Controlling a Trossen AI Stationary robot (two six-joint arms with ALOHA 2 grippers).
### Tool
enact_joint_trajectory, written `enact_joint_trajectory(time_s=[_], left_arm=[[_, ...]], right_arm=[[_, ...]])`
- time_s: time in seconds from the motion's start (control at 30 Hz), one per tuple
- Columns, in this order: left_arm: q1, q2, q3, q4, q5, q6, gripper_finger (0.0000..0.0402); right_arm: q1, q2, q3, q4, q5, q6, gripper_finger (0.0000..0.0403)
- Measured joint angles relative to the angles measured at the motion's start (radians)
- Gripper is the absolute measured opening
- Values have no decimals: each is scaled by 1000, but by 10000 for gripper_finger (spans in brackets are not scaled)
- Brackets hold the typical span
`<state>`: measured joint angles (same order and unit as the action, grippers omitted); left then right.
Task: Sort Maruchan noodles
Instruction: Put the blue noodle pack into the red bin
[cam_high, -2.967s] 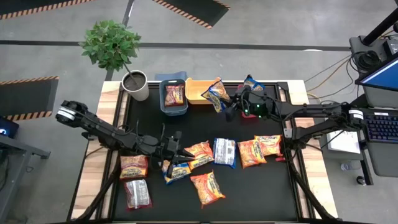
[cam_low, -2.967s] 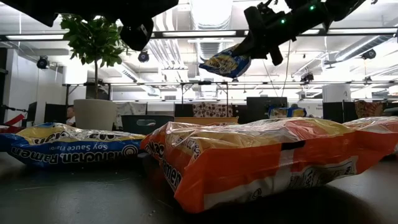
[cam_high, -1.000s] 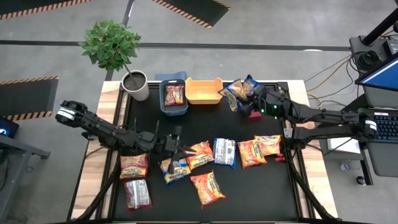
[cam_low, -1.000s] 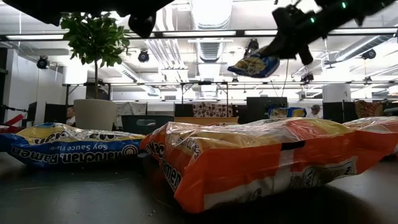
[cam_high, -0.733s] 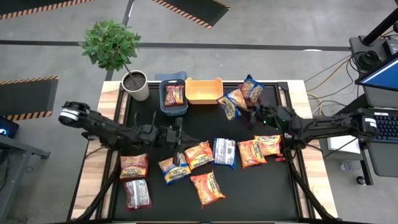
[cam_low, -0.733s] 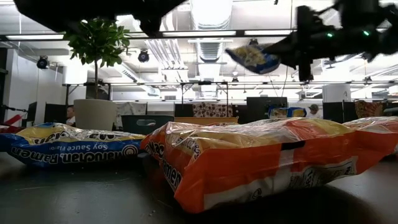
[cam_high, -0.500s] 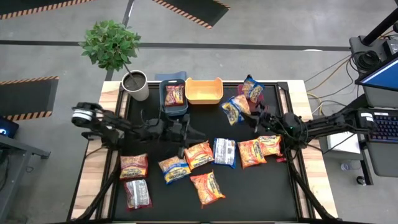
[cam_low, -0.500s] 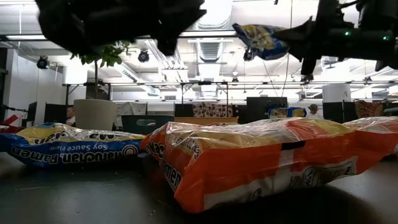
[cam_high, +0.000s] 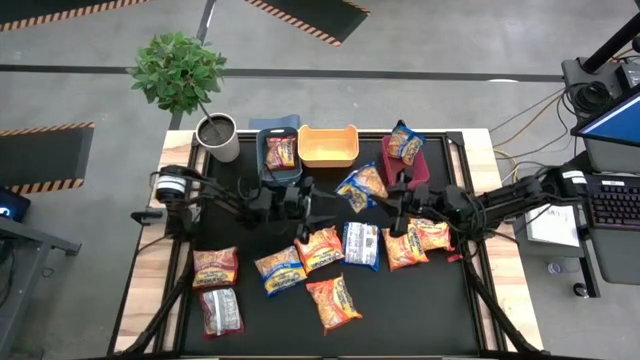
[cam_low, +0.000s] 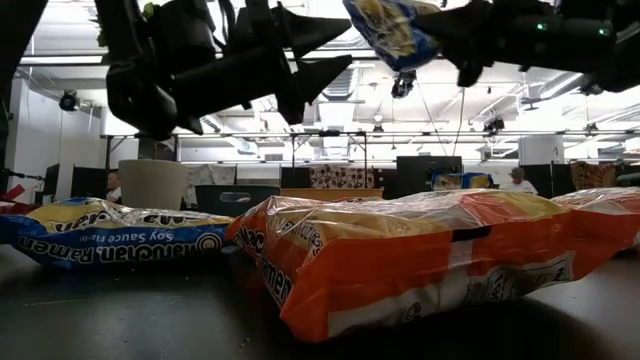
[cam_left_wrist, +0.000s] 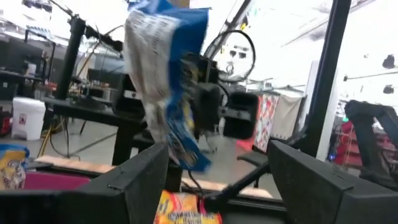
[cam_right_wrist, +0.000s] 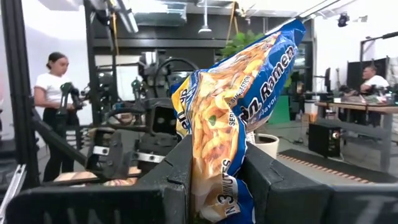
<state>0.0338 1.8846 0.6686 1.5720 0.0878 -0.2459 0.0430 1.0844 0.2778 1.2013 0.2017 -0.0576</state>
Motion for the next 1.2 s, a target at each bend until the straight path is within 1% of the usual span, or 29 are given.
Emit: enact_joint_trajectory(time_s=[0.13, 0.37, 0.43, 0.5, 0.57, 0.67, 1.0, 1.1, 1.2], left_arm=[[-1, 4, 18, 0, 0, -3, 261], [0, 2, 19, -2, -5, -11, 261], [0, 2, 19, -4, -12, -19, 258], [-1, 2, 18, -9, -41, -30, 250], [-1, 2, 16, -8, -64, -35, 236], [-1, 4, 14, -5, -69, -37, 207], [-1, 3, 14, -14, -78, -52, 77], [-1, 2, 13, -15, -78, -58, 58], [-1, 2, 10, -20, -78, -62, 55]], right_arm=[[21, 79, 63, 0, -19, -28, 71], [25, 219, 149, -17, -19, -59, 71], [25, 262, 166, -13, -19, -62, 71], [25, 293, 181, -11, -18, -62, 72], [24, 322, 200, -4, -16, -62, 72], [25, 337, 214, -7, -15, -62, 72], [24, 317, 213, -23, -15, -73, 76], [24, 317, 213, -23, -13, -73, 77], [24, 315, 213, -37, -13, -48, 87]])
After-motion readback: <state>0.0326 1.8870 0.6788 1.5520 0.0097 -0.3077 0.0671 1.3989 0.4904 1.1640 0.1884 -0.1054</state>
